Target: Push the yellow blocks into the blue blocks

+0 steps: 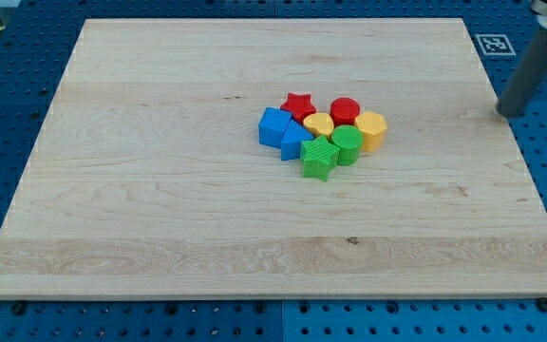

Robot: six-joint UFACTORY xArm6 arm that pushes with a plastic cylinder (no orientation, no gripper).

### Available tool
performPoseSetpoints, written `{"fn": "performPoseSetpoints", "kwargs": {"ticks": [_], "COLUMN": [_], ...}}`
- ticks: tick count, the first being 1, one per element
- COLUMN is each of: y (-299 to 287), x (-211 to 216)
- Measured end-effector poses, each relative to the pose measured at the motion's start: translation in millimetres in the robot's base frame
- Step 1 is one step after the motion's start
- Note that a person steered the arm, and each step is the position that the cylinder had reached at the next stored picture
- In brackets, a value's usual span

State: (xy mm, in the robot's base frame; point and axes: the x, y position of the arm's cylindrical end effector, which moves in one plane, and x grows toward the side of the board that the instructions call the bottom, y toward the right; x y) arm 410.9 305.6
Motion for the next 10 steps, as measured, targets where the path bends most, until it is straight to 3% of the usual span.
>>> {"fn": "performPoseSetpoints", "kwargs": {"ticks": [1, 2, 4, 7, 10], "y": [-5.3, -37.7, -131.6, -177.0, -278.8], "x": [46.2, 54.1, 54.1, 8.7, 8.7]}}
